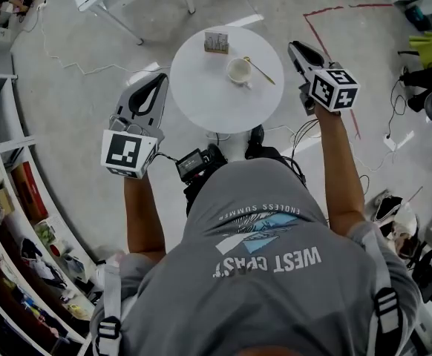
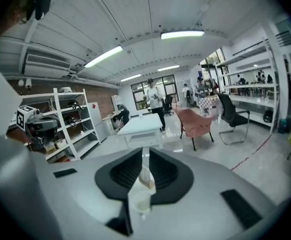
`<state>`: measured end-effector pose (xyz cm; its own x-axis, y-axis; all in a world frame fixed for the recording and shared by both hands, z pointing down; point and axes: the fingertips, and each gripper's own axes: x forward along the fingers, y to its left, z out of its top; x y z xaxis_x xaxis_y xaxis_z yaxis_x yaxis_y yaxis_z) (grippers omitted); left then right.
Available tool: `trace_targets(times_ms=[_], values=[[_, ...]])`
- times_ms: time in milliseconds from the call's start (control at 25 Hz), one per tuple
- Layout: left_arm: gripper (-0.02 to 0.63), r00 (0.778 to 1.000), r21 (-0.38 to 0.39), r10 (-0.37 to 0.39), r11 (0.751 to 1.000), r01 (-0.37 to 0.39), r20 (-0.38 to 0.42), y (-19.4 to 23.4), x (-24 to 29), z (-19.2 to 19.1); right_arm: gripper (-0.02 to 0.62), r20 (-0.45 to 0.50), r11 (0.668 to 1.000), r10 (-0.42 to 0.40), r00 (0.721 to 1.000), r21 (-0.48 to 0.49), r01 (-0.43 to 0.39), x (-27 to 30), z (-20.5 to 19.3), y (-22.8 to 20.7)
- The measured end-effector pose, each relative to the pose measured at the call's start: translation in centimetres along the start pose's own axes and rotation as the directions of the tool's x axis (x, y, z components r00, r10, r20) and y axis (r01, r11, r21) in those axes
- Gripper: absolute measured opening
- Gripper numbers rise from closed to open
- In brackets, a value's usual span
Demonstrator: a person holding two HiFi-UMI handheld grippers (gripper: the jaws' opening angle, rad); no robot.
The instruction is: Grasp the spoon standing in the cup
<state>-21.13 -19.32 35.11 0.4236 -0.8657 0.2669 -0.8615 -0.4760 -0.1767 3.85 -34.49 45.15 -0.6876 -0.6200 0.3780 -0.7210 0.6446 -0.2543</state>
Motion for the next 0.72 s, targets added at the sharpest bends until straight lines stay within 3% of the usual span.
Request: trace_targets(times_ms=[320,560,720], values=[[0.005,0.998,0.026,0.007,1.000,-0.009,0.057,-0.1,-1.6,1.8,0.005,0.236,0.981,0.074,0.969,-0.190,-0.029,-6.3,9.9,6.2],[0.005,0.997,0.036,0.016,0.999,-0.019,0.070,0.2,-2.6,2.1,0.002,0.307,0.937,0.130,0.943,-0.349,-0.016,-9.5,14.3,10.6],[0.005,0.996,0.032,0.030,0.999,-0.033,0.086,0.6,-3.3,2.0,0.000,0.306,0.911,0.136,0.942,-0.412,0.003,-10.4,15.5,12.6]])
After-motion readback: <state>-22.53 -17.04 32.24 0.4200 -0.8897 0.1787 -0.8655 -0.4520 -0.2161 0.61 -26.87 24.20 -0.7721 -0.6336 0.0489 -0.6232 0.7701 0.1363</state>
